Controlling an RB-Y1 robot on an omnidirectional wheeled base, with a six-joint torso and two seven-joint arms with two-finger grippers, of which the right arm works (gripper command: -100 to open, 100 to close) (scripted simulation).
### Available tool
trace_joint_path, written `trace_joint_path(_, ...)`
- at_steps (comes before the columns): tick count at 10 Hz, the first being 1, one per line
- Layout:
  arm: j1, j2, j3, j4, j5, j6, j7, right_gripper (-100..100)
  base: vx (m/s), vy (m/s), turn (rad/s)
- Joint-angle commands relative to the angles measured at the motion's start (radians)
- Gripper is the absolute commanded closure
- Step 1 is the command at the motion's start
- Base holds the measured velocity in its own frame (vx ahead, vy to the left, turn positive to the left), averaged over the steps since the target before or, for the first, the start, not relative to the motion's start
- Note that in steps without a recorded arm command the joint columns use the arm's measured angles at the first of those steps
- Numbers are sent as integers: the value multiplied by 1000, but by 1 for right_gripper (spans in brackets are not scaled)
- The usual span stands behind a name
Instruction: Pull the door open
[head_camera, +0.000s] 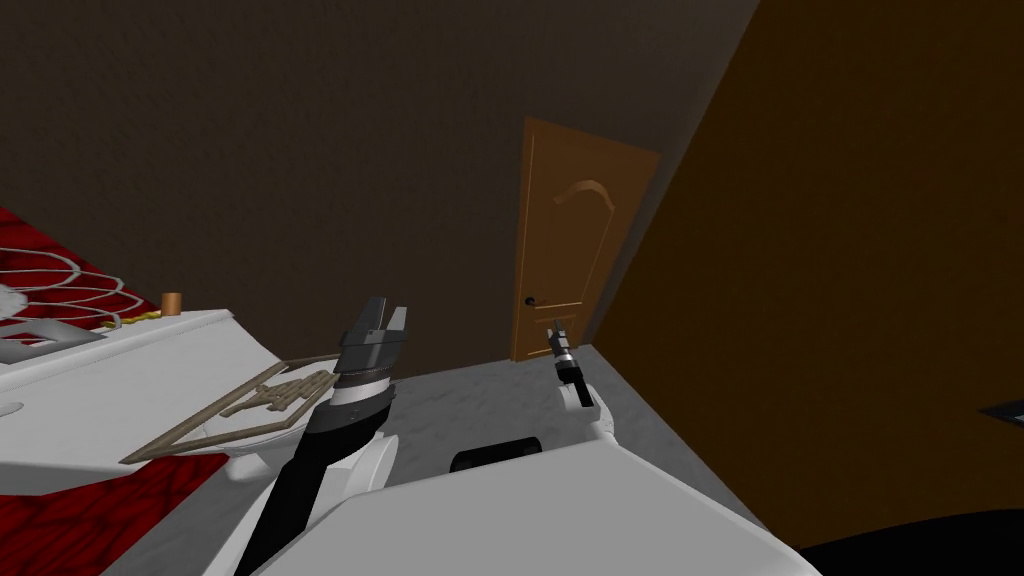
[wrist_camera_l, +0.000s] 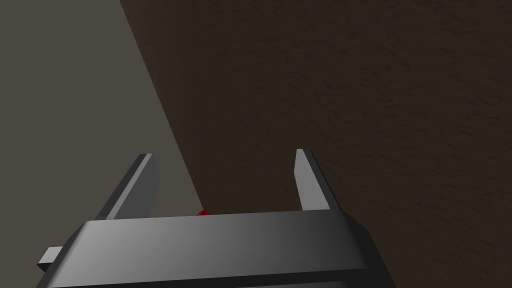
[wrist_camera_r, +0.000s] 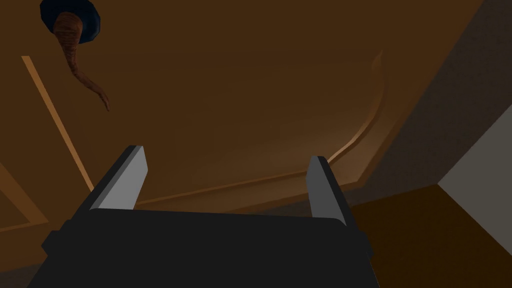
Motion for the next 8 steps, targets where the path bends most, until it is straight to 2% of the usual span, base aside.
trace_joint_path(1,-27,-7,-3,50,-5,-12,5,-100,42,-36,69)
trace_joint_path(2,-27,-7,-3,64,-5,-12,5,-100,40,-32,37)
trace_joint_path(4,-70,-18,-9,135,-14,-26,13,-100,50,-49,92)
trace_joint_path(5,-70,-18,-9,157,-14,-26,13,-100,46,-47,41)
trace_joint_path(6,-91,-23,-11,185,-19,-33,18,-100,46,-39,61)
trace_joint_path(7,-91,-23,-11,202,-19,-33,18,-100,43,-36,31)
trace_joint_path(8,-112,-28,-14,236,-23,-41,22,-100,48,-34,57)
